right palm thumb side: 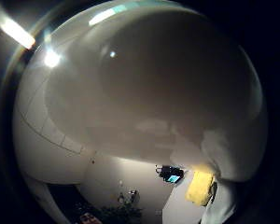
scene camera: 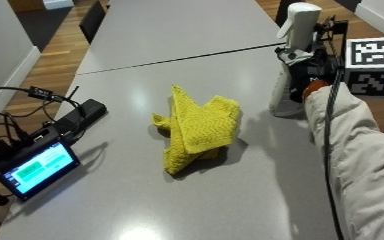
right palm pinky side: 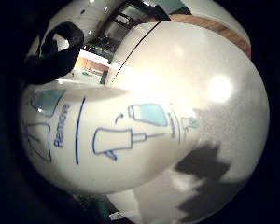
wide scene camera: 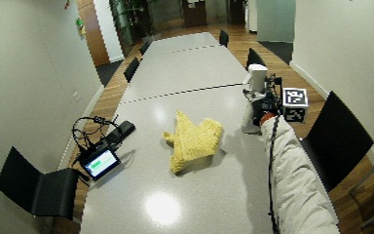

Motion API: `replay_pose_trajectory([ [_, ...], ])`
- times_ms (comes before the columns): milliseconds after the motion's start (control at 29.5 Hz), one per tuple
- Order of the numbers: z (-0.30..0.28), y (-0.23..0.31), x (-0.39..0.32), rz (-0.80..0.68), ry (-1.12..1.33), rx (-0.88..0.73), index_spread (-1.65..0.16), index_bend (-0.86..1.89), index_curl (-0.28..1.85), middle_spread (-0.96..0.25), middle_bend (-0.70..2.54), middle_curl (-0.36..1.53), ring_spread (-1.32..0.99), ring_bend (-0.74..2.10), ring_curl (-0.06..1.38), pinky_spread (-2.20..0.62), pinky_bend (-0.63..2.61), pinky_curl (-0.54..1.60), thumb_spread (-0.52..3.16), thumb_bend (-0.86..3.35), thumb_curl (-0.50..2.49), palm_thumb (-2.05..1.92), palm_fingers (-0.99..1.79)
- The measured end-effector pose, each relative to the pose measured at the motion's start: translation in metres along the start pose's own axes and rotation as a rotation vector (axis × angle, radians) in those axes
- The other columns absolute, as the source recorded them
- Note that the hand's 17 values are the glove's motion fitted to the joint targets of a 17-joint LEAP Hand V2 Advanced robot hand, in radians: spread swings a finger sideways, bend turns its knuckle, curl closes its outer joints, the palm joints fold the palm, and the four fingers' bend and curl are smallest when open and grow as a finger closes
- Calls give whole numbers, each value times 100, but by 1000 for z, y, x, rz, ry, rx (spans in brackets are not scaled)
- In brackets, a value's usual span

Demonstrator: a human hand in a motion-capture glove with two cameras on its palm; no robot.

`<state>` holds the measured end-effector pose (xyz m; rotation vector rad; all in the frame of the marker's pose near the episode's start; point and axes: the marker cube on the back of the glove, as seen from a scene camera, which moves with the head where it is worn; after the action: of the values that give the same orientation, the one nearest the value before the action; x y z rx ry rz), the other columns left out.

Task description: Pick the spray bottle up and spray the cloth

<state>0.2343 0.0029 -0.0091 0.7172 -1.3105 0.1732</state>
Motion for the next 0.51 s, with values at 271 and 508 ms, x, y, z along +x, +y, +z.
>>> replay_pose_trajectory([
  [271, -3, -5, -1, -21, 5, 72, -27, 19, 42, -11, 46, 48, -17, 55, 43, -17, 33, 37, 46, 9, 56, 118, 106],
  [508, -4, -3, -5, -131, 276, -20, -26, 17, 45, -10, 44, 50, -16, 52, 45, -19, 30, 39, 35, 5, 59, 121, 108],
])
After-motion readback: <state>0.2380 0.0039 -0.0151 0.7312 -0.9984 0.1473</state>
